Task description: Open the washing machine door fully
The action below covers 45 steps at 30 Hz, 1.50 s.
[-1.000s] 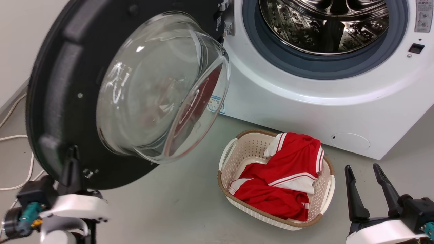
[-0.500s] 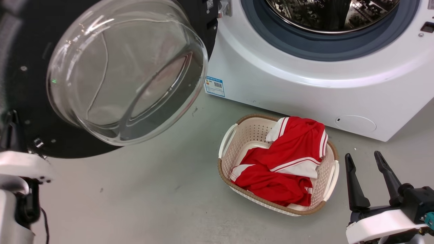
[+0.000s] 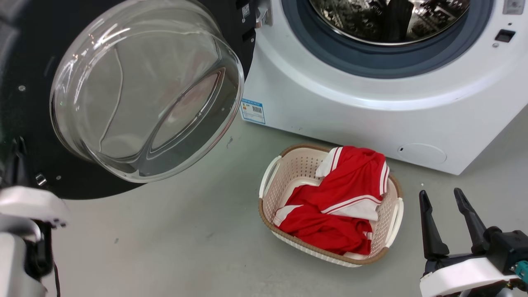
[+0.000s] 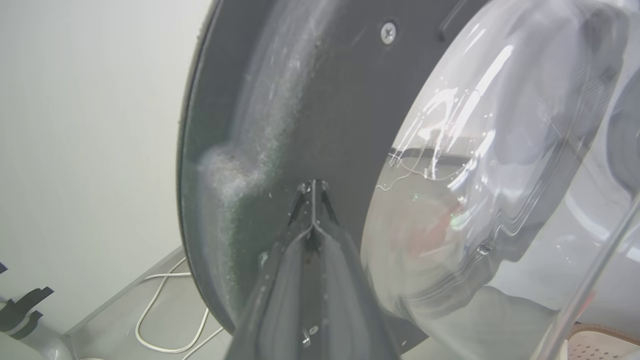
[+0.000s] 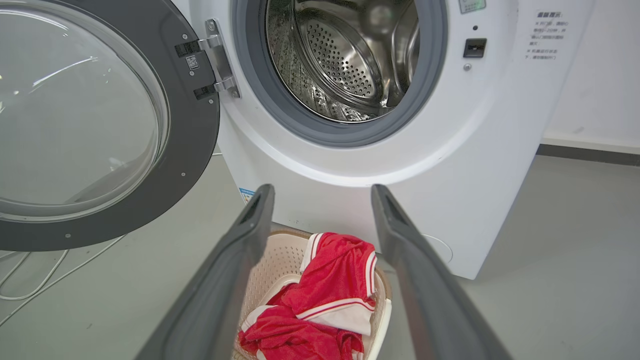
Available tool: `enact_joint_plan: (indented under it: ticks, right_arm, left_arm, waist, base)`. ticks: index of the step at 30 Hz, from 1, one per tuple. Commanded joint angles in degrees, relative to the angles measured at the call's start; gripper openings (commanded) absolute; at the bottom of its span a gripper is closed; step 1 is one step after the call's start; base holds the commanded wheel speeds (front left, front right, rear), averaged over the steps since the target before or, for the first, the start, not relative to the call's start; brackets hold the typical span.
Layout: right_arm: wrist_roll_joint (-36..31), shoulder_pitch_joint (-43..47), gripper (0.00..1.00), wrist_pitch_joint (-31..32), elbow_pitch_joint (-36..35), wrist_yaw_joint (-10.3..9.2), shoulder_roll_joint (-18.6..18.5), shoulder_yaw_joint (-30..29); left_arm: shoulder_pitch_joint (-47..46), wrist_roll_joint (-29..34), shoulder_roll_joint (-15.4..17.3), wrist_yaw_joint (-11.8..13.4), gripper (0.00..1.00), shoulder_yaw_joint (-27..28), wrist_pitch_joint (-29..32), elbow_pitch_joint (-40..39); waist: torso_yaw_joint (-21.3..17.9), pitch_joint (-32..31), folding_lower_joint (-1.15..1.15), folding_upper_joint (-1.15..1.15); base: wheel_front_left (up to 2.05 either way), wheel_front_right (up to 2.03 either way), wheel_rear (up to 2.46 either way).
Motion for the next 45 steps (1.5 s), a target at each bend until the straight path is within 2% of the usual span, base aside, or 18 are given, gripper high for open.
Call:
enact_joint_plan:
  ticks: [1, 8, 16, 19, 22, 23, 24, 25, 26, 28, 36, 45]
  right_arm:
    - [0.26, -0.79, 1.0, -0.46, 0.36, -0.04, 0.12, 0.12]
    - [1.89, -0.5, 1.0, -2.33, 3.02, -0.04, 0.12, 0.65]
    - [2.23, -0.43, 1.0, -3.14, 5.15, -0.04, 0.12, 2.0]
    - [2.24, -0.63, 1.0, -3.24, 5.59, -0.04, 0.12, 2.62]
    - [2.29, -1.0, 1.0, -3.25, 6.08, -0.04, 0.11, 2.97]
    - [2.28, -1.04, 1.0, -3.27, 6.12, -0.04, 0.11, 3.02]
    - [2.06, -1.15, 1.0, -3.18, 6.25, -0.04, 0.11, 3.11]
    - [1.93, -1.23, 1.0, -3.09, 6.44, -0.04, 0.12, 3.28]
    - [1.78, -1.28, 1.0, -3.1, 6.47, -0.04, 0.12, 3.35]
    - [1.54, -1.46, 1.0, -3.07, 6.58, -0.04, 0.11, 3.46]
    - [0.89, -1.28, 1.0, -3.26, 6.48, -0.04, 0.12, 3.75]
    - [0.44, -0.72, 1.0, -3.46, 5.97, -0.04, 0.12, 3.33]
  left_arm:
    - [1.92, 0.48, -0.75, 0.54, 0.0, -0.08, -0.33, -0.82]
    - [12.15, 2.16, -4.31, 2.92, 0.0, -0.57, -0.82, -10.36]
    - [21.48, 5.44, -10.07, 5.07, 0.0, -7.03, -0.46, -20.8]
    - [22.6, 5.51, -11.97, 5.36, 0.0, -9.01, -0.26, -22.31]
    - [22.06, 5.89, -12.92, 4.55, 0.0, -10.47, -0.43, -21.67]
    - [21.72, 6.18, -13.32, 4.48, 0.11, -10.94, -0.49, -21.57]
    - [21.17, 6.48, -13.29, 4.26, 0.35, -11.18, -0.5, -21.11]
    - [20.78, 6.49, -13.39, 4.19, 0.45, -11.22, -0.57, -20.83]
    - [20.35, 6.76, -13.62, 4.16, 0.59, -11.37, -0.61, -20.5]
    - [19.47, 7.29, -14.25, 3.98, 1.0, -11.77, -0.73, -19.79]
    - [16.75, 9.67, -16.71, 4.42, 1.0, -11.25, -0.96, -18.98]
    - [17.77, 13.1, -18.43, 3.88, 1.0, -9.93, -0.97, -18.79]
  waist:
    - [-0.52, -1.09, 0.0, 0.0]
    - [-2.93, -4.67, 0.0, 0.0]
    - [-7.53, -7.9, 0.0, 0.0]
    - [-9.37, -8.84, 0.0, 0.0]
    - [-11.49, -9.7, 0.0, 0.0]
    - [-12.14, -9.87, 0.0, 0.0]
    - [-12.82, -9.95, 0.0, 0.0]
    - [-13.56, -10.12, 0.0, 0.0]
    - [-14.24, -10.21, 0.0, 0.0]
    - [-15.47, -10.38, 0.0, 0.0]
    - [-18.77, -10.47, 0.0, 0.0]
    - [-19.37, -9.88, 0.0, 0.0]
  base:
    - [0.0, 0.0, 0.0]
    - [0.0, 0.0, 0.0]
    - [0.0, 0.0, 0.0]
    - [0.0, 0.0, 0.0]
    - [0.0, 0.0, 0.0]
    - [0.0, 0.0, 0.0]
    - [0.0, 0.0, 0.0]
    - [0.0, 0.0, 0.0]
    - [0.0, 0.0, 0.0]
    - [0.0, 0.0, 0.0]
    - [0.0, 0.0, 0.0]
    - [0.0, 0.0, 0.0]
